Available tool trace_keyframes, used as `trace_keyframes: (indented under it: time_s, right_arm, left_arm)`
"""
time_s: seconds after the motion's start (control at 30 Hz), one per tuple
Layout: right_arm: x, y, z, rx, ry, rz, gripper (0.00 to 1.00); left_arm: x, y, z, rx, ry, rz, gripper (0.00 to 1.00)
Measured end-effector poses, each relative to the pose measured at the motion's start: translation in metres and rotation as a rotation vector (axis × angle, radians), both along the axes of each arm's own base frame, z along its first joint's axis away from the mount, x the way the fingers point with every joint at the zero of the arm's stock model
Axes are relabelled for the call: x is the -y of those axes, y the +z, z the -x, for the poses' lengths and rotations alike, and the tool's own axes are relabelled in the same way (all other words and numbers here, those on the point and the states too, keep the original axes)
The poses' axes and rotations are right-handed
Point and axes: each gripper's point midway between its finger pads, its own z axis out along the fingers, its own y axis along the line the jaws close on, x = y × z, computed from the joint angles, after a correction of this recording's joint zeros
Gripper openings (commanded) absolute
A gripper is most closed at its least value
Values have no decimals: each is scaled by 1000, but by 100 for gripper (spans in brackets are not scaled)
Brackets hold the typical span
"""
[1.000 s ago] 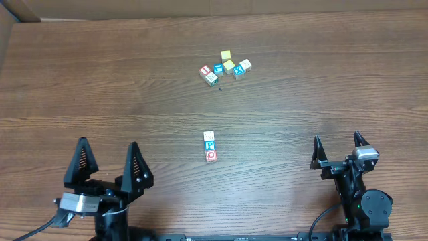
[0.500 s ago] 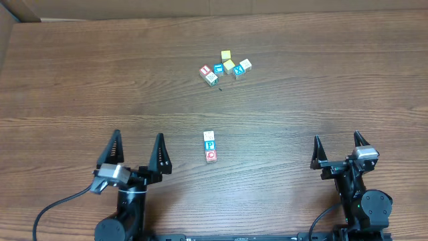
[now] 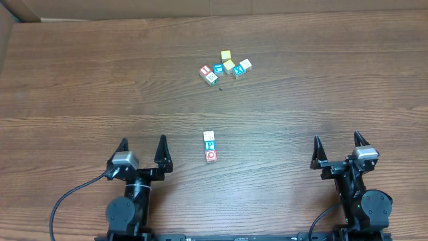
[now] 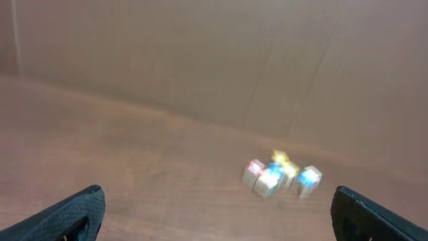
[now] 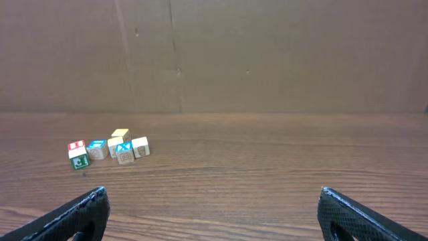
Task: Flip 3 blocks
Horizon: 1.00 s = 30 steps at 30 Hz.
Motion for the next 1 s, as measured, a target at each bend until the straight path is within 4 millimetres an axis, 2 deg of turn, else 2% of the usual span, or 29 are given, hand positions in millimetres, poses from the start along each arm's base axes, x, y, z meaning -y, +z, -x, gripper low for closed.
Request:
trace_keyframes:
  time_s: [0.07,0.1,1.0]
  right_arm:
    - [0,0,0,0,0,0,100]
    - [0,0,0,0,0,0,100]
    - [0,0,0,0,0,0,100]
  left_arm:
    - [0,-17,1,-66,0,-14,100]
    - [0,-19,1,-74,-2,-26,100]
    - [1,-19,1,-73,-10,-57,100]
